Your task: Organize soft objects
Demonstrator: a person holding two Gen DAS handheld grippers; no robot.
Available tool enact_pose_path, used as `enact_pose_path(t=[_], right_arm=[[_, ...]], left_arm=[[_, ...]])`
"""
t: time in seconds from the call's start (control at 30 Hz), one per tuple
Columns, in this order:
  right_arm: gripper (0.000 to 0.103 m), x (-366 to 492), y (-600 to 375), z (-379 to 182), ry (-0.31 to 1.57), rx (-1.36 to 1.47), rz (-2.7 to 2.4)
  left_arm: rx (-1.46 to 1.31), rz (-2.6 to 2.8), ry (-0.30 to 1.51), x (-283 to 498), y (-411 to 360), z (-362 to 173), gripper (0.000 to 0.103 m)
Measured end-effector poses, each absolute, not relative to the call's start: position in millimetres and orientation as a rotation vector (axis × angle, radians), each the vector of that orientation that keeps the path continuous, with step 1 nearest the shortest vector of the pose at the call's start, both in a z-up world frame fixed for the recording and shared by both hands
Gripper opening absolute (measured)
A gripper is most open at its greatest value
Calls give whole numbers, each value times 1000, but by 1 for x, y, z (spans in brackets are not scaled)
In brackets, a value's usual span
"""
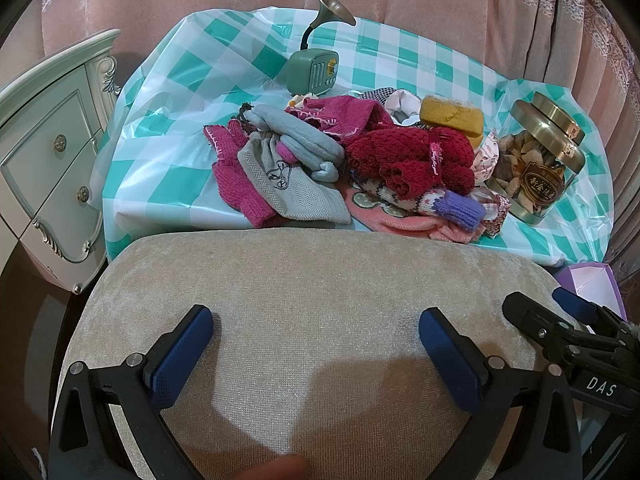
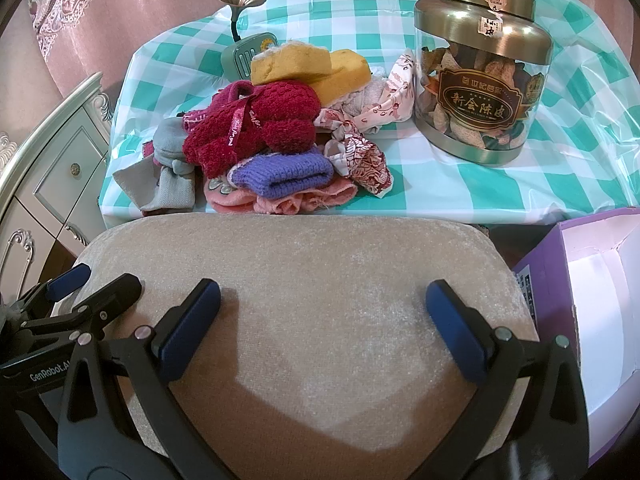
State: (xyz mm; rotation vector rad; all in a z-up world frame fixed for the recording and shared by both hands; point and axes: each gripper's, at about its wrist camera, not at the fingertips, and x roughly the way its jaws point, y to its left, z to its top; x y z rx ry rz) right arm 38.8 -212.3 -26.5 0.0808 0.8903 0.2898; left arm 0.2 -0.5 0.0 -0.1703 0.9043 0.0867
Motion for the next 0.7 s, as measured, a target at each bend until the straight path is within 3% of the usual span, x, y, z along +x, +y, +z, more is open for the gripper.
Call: enact_pose_path(t=[0.7], right_arm=[[103,39,-212,-28,881,84,292]], left_arm=[[-170,87,904,0,0,0,103]])
